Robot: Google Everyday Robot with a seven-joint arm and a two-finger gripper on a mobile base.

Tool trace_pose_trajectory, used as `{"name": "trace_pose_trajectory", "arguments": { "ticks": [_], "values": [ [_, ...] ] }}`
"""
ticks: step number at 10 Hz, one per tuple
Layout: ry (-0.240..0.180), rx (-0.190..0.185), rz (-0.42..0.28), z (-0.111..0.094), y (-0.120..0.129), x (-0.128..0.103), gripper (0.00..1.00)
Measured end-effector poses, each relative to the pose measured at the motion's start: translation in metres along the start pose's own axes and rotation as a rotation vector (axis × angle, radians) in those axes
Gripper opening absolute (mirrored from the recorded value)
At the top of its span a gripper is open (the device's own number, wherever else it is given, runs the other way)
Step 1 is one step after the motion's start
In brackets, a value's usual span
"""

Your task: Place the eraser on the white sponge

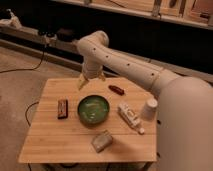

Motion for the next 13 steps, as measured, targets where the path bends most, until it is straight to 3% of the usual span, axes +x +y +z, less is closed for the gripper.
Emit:
{"name": "trace_pose_trajectory", "arguments": {
  "ticks": [3, 5, 11, 13],
  "values": [
    [0.0, 0.012, -0.092, 0.024, -0.04, 0.051, 0.8],
    [0.008, 0.023, -0.111, 0.046, -0.069, 0.069, 0.8],
    [0.013, 0.015, -0.104, 0.046, -0.067, 0.07, 0.8],
    [0.041, 0.026, -0.068, 0.049, -0.086, 0.073, 0.8]
  ]
}}
